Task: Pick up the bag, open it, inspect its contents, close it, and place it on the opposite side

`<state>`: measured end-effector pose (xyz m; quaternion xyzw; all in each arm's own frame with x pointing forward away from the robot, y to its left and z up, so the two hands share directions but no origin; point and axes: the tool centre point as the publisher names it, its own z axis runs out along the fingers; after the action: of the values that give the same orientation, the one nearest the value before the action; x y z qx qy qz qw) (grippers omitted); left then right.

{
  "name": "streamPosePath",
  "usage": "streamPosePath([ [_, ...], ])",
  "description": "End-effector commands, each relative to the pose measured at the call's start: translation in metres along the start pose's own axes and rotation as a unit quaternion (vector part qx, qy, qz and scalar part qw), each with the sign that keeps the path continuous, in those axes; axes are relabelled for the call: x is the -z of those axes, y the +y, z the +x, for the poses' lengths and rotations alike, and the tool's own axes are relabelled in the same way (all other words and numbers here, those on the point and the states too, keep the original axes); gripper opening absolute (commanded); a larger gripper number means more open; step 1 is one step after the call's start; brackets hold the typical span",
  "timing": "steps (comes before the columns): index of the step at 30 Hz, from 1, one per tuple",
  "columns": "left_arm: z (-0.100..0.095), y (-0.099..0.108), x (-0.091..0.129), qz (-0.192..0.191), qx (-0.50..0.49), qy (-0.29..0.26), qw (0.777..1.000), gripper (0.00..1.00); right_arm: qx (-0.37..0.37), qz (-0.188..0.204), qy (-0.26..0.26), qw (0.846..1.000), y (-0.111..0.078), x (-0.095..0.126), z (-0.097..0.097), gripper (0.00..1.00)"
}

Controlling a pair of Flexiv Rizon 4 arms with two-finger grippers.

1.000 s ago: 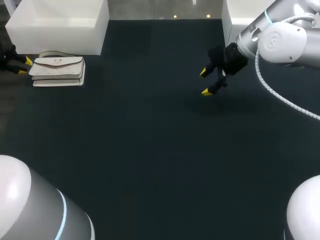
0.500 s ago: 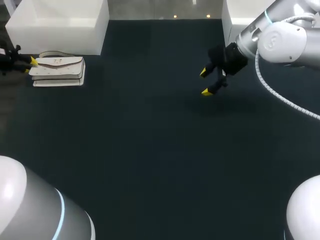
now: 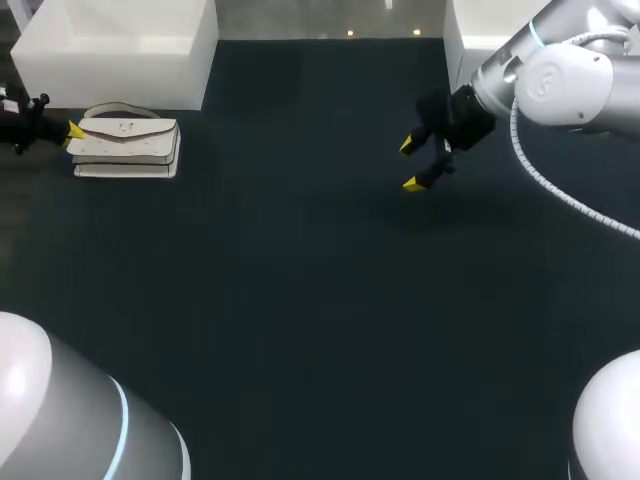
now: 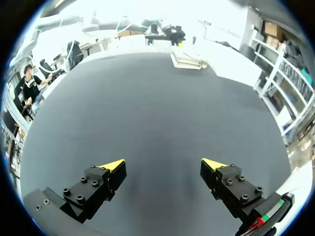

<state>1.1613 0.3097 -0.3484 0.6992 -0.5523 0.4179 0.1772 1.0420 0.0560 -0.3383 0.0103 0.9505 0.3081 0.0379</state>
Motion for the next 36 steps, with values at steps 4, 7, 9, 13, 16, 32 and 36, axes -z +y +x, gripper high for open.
streamPosePath([
  [4,0.02,0.022,-0.021,-0.103,0.004,0.006,0.995,0.0,0.0,0.0,0.0,1.0,0.0,-0.001,-0.001,1.0],
  [7,0.03,0.037,-0.033,-0.096,0.011,0.01,0.995,0.0,0.0,0.0,0.0,1.0,0.0,-0.001,-0.001,1.0],
  [9,0.037,0.048,-0.04,-0.087,0.018,0.013,0.996,0.0,0.0,0.0,0.0,1.0,0.0,-0.001,-0.001,1.0],
  [13,0.044,0.06,-0.044,-0.063,0.033,0.014,0.997,0.0,0.0,0.0,0.0,1.0,0.0,-0.001,-0.001,1.0],
  [16,0.044,0.06,-0.044,-0.063,0.033,0.014,0.997,0.0,0.0,0.0,0.0,1.0,0.0,-0.001,-0.001,1.0],
  [32,0.044,0.06,-0.044,-0.063,0.033,0.014,0.997,0.0,0.0,0.0,0.0,1.0,0.0,-0.001,-0.001,1.0],
  [36,0.049,0.064,-0.046,-0.051,0.046,0.008,0.998,0.0,0.0,0.0,0.0,1.0,0.0,-0.001,-0.001,1.0],
])
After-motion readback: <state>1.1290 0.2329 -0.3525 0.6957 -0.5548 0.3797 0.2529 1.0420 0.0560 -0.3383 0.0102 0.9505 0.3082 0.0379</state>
